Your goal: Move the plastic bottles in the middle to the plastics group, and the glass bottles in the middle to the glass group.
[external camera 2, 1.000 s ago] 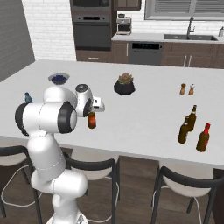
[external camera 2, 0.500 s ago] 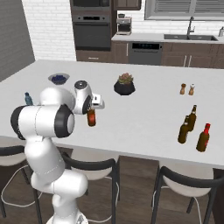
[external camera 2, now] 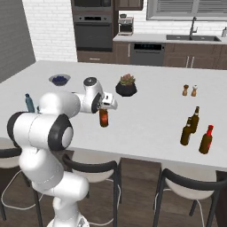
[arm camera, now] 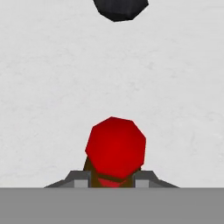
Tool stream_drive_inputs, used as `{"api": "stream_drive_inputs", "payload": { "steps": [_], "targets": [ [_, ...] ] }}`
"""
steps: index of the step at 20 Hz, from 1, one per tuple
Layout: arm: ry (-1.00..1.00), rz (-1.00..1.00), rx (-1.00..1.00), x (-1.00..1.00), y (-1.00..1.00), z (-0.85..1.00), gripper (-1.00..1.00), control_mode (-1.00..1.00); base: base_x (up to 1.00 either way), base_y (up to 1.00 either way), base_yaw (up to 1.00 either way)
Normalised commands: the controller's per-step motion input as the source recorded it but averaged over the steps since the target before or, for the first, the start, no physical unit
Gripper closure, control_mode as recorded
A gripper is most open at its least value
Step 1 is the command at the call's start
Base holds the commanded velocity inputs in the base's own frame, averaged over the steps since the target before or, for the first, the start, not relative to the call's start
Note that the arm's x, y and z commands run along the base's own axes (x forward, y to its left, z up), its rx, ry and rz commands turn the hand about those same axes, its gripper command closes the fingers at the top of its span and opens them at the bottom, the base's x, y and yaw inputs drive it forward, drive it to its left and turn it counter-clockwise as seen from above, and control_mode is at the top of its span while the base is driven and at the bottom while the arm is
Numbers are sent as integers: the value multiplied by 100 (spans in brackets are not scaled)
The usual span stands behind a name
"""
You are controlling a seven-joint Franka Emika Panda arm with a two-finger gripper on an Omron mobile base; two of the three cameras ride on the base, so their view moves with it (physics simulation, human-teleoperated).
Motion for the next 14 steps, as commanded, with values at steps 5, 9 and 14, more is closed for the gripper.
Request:
{"api": "stream_drive_inputs", "payload": {
  "steps": [5,9,14],
  "targets": [
    [0,-27,0,-22,-94,12,100,-100,0,0,0],
    [0,-26,0,-12,-83,7,100,-100,0,0,0],
    [0,-23,0,-1,-79,6,100,-100,0,0,0]
  ]
}}
